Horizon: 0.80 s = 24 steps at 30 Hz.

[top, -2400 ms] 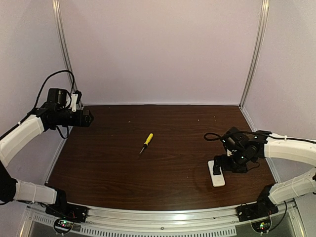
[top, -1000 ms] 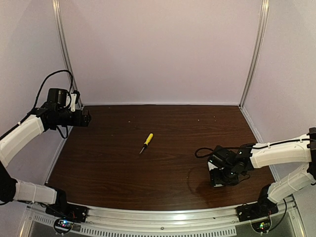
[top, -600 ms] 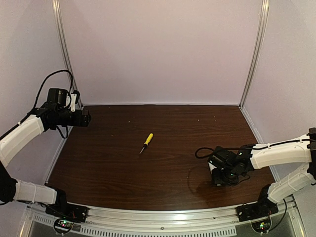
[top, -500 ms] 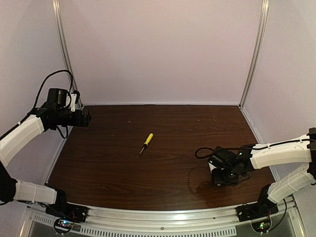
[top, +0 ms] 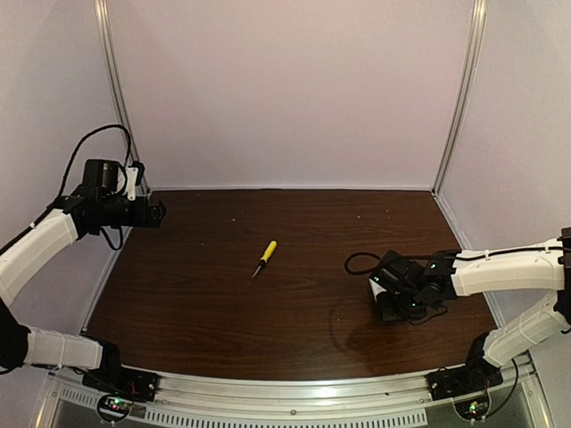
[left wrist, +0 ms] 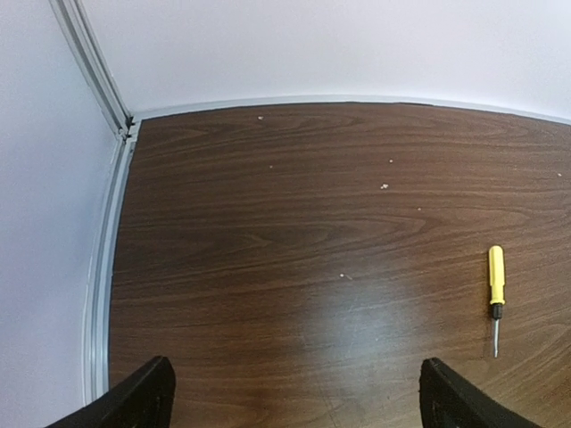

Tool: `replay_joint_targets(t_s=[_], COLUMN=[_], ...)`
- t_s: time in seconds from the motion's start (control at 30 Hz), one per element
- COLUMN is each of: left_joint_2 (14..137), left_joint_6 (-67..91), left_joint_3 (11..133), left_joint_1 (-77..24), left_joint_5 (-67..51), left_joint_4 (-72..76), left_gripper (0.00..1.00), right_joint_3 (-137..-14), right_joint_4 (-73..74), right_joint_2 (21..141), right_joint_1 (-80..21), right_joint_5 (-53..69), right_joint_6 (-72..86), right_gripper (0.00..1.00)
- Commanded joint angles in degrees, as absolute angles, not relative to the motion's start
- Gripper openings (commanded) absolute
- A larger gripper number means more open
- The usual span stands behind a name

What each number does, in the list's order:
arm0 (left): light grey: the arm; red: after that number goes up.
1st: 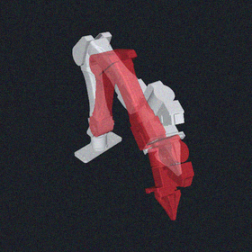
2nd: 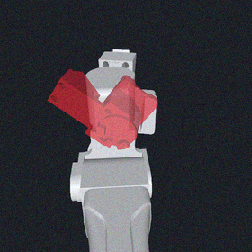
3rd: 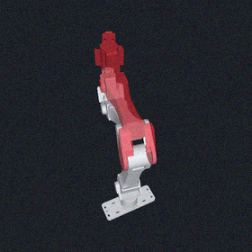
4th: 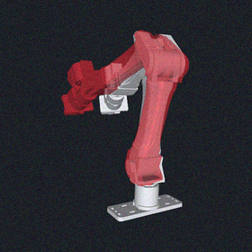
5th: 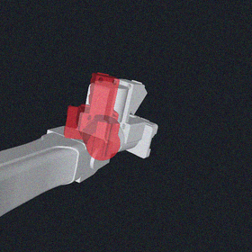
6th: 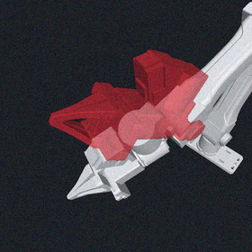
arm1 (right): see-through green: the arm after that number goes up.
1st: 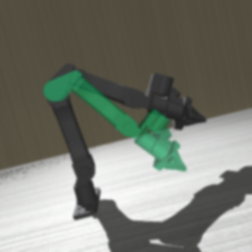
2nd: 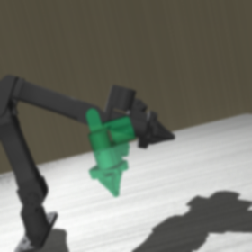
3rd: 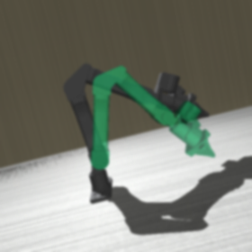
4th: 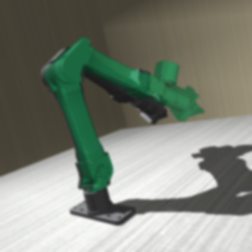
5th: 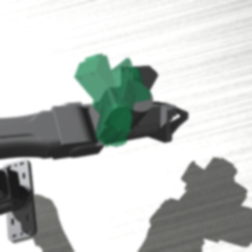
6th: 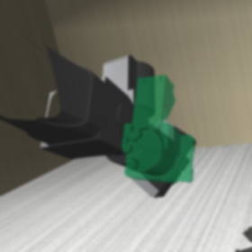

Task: Unload the batteries from the remote control

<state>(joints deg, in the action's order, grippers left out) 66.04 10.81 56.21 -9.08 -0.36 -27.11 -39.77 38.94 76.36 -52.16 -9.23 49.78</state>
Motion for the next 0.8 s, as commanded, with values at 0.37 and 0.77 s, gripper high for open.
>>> replay_joint_targets(t_s=[0.37, 0.77], left_joint_2=[59.6, 67.4], left_joint_6=[18.0, 14.6], left_joint_3=[49.9, 54.5], left_joint_1=[-9.3, -9.3], left_joint_5=[1.1, -20.9], left_joint_4=[-17.4, -20.5], left_gripper=[0.97, 0.97], right_joint_3=[-50.5, -51.7], right_joint_4=[30.2, 20.5], right_joint_2=[80.2, 78.0], right_joint_1=[-52.5, -52.4], right_joint_5=[-18.1, -17.0], right_joint_6=[36.3, 24.6], right_gripper=[0.39, 0.39])
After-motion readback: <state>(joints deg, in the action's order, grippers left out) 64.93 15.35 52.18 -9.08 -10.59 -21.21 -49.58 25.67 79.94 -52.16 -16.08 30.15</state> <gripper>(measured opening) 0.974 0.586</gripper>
